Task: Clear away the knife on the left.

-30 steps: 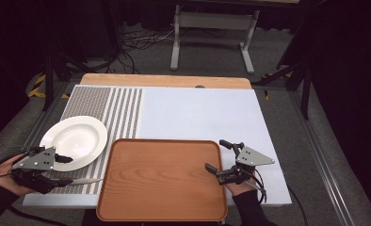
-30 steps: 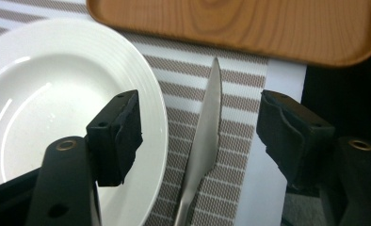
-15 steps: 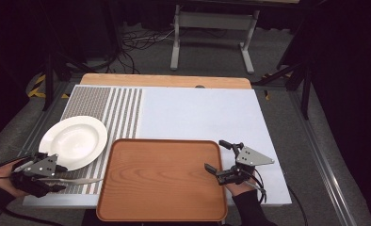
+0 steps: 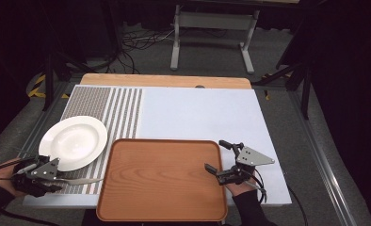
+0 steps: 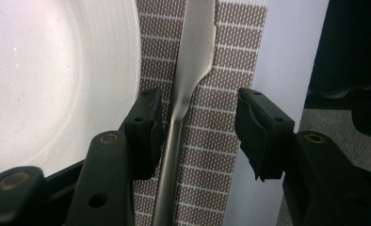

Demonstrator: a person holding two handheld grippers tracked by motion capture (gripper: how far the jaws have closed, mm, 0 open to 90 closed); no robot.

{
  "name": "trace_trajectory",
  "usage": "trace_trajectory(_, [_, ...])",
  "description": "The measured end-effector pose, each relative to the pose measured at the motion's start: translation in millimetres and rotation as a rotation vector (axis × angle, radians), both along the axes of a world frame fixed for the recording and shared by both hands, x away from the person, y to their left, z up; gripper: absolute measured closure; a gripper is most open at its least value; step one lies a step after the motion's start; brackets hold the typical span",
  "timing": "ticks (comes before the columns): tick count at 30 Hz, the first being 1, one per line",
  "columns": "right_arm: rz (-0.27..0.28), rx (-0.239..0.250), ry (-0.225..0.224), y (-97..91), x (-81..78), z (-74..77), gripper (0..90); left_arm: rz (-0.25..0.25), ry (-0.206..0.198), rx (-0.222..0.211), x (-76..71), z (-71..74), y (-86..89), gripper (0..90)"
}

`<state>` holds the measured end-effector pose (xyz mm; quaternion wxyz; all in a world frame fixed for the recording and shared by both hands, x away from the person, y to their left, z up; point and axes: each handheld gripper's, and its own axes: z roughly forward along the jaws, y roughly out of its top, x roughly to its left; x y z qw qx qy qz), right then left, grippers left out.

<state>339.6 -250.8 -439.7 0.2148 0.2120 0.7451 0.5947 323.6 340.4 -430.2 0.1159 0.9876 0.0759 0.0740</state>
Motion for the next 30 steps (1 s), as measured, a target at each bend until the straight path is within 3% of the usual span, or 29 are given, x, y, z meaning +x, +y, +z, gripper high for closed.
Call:
trace_trajectory(14, [0.007, -0.003, 0.003, 0.5, 0.7, -0.4, 2.5, -0.029, 0.044, 0.134, 14.3, -7.6, -1.8, 61.6])
trace_trajectory(30, [0.033, 0.005, 0.010, 0.1, 2.0, -0.8, 2.5, -0.092, 0.074, 0.245, 25.0, -9.0, -8.7, 78.4])
